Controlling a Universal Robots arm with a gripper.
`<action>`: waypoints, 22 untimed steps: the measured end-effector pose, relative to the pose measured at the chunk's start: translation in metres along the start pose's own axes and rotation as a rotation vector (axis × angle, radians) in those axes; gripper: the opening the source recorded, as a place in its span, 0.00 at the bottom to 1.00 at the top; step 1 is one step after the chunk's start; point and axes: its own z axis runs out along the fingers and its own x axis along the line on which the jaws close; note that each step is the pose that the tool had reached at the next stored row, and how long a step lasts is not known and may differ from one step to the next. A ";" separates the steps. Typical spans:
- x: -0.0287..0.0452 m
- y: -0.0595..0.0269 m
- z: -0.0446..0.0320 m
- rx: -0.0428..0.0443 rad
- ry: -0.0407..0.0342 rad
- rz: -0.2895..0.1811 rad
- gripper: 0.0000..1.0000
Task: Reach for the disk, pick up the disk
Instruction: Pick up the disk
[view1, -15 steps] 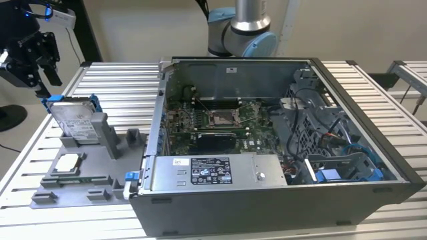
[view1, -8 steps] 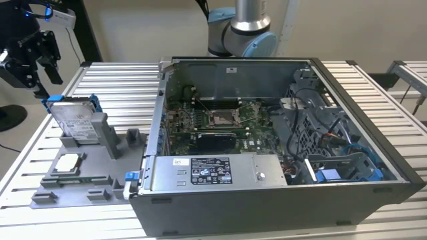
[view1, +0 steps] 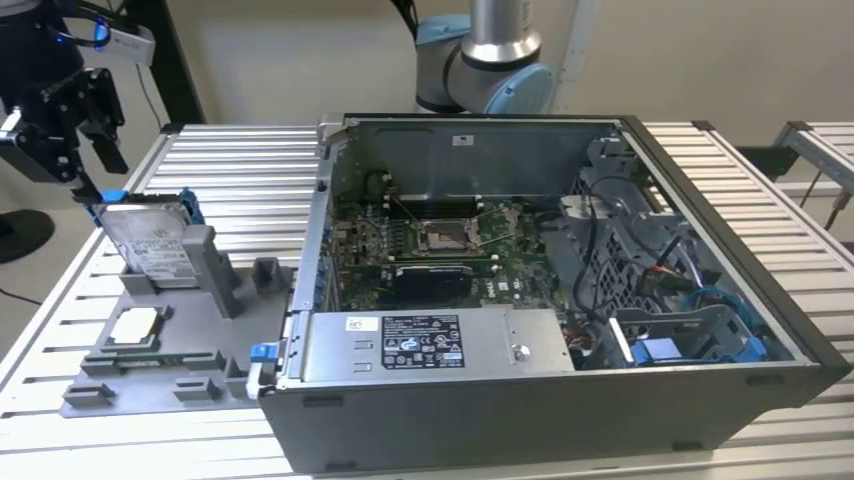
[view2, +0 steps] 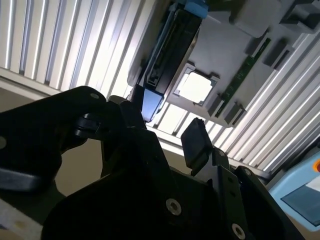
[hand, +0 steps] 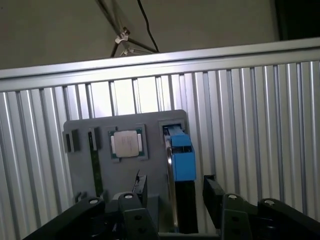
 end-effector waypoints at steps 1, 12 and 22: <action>0.0000 0.0000 0.0018 0.0001 -0.0001 0.000 1.00; -0.0046 0.0021 0.0217 -0.0003 -0.0006 -0.001 1.00; -0.0105 0.0044 0.0397 -0.0012 -0.0074 -0.003 1.00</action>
